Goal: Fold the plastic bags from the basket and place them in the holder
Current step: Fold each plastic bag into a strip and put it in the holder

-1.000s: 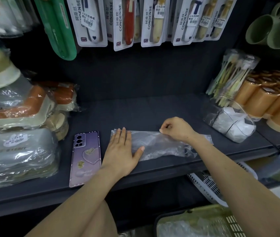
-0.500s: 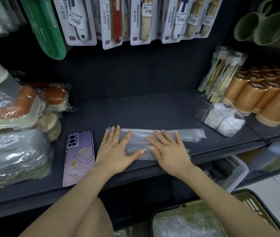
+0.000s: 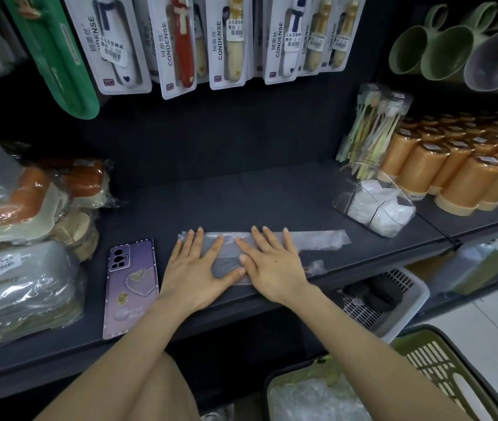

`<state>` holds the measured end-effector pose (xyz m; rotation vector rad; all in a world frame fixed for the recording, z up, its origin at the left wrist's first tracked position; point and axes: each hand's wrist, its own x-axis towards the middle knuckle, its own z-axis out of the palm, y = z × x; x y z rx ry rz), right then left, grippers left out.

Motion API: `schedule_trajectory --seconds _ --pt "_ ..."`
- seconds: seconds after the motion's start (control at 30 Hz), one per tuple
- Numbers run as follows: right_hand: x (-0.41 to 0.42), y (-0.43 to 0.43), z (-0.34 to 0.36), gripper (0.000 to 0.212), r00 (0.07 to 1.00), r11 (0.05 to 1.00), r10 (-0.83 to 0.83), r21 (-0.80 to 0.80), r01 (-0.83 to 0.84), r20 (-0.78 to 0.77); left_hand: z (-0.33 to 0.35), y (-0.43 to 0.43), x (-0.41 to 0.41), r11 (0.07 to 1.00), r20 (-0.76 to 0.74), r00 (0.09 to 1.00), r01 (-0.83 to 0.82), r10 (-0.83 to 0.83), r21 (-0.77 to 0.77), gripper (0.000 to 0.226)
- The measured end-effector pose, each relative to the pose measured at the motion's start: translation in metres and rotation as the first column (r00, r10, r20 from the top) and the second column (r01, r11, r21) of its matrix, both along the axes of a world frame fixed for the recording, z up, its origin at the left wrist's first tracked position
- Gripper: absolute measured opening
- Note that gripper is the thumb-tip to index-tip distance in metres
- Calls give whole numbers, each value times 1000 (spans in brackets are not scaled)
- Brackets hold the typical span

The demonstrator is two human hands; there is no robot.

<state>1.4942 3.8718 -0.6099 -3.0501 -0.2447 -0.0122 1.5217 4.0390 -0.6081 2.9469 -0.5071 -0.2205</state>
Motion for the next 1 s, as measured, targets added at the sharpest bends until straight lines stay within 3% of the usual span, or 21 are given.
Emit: schedule_trajectory --seconds 0.1,0.2,0.27,0.33,0.43,0.53,0.67,0.77,0.87,0.93,1.0 --pt "-2 -35 -4 50 990 994 -107 8 108 -90 0 1 1 1000 -1 1000 -1 1 9 94" --pt "-18 -86 -1 50 956 963 -268 -15 269 -118 -1 2 2 1000 -1 1000 12 -12 21 93" --pt "-29 -105 2 58 957 958 -286 -39 284 -49 -2 2 1 1000 -10 1000 12 -12 10 93" --pt "-39 -102 8 75 975 986 -160 62 152 154 -2 2 1 1000 -6 1000 18 -18 16 94" --pt "-48 -78 8 46 916 978 79 149 -148 393 -3 1 2 1000 7 1000 10 -10 15 93" --pt "-45 -64 0 30 921 959 145 176 -220 361 -3 2 3 1000 26 1000 18 -18 -13 93" --pt "-42 -64 -3 26 935 933 110 289 -214 338 -4 3 2 998 48 999 5 -2 -62 105" --pt "-43 -64 -6 26 929 935 85 292 -199 361 0 5 -3 985 210 977 59 -24 -161 93" --pt "-51 -68 -5 29 938 937 12 325 -131 345 4 14 -12 907 478 876 247 -59 -340 56" --pt "-59 -74 0 28 940 935 -27 340 -97 341 5 21 -21 857 422 896 322 -138 -403 57" --pt "-66 -79 12 22 957 921 -52 384 -64 284 6 26 -26 821 231 947 312 -225 -478 73"
